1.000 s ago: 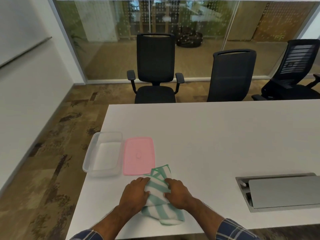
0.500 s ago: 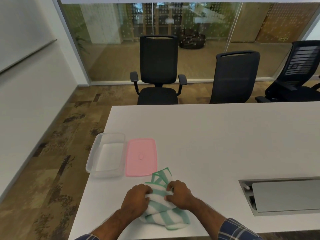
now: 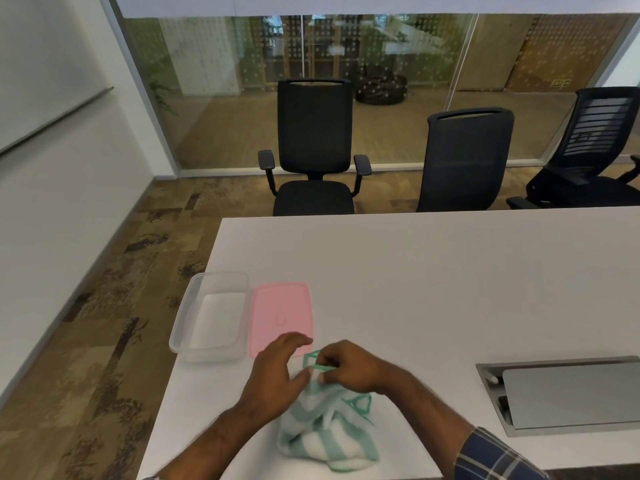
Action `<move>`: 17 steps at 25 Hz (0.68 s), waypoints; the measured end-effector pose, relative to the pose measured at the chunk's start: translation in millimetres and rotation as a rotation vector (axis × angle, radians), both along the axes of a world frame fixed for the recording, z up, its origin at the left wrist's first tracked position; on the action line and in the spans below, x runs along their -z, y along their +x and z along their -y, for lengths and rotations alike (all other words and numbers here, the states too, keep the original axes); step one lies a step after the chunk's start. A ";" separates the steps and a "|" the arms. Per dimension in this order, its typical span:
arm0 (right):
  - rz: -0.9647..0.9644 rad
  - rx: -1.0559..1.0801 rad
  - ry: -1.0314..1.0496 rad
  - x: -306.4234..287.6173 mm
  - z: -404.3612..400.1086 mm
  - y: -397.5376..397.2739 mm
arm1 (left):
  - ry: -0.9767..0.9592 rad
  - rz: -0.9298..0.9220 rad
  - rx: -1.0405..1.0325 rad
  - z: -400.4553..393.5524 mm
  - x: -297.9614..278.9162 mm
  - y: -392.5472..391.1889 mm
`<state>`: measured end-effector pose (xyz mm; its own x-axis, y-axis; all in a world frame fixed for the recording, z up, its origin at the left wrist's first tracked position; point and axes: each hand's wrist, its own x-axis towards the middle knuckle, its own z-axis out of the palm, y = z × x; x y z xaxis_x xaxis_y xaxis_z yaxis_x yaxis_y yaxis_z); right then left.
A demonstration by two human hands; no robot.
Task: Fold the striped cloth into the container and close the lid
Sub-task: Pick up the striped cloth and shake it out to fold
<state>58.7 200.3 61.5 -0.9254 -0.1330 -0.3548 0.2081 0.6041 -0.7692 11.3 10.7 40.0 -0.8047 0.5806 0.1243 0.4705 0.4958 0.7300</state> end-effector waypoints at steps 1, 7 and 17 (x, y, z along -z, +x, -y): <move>-0.035 -0.017 -0.042 -16.6 -1.2 -4.2 | 0.024 0.052 0.035 -2.8 -14.8 -4.0; -0.268 0.067 -0.185 -97.4 -20.6 -16.3 | 0.168 0.410 0.098 -6.0 -85.6 -17.9; -0.292 0.356 -0.544 -120.2 -56.3 -5.4 | 0.152 0.414 0.002 -3.2 -141.2 -35.3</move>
<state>53.3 256.7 181.7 -0.9928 0.1069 -0.0547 0.0606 0.0528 -0.9968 -24.0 13.9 181.2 -0.8034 0.5822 -0.1244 0.1236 0.3675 0.9218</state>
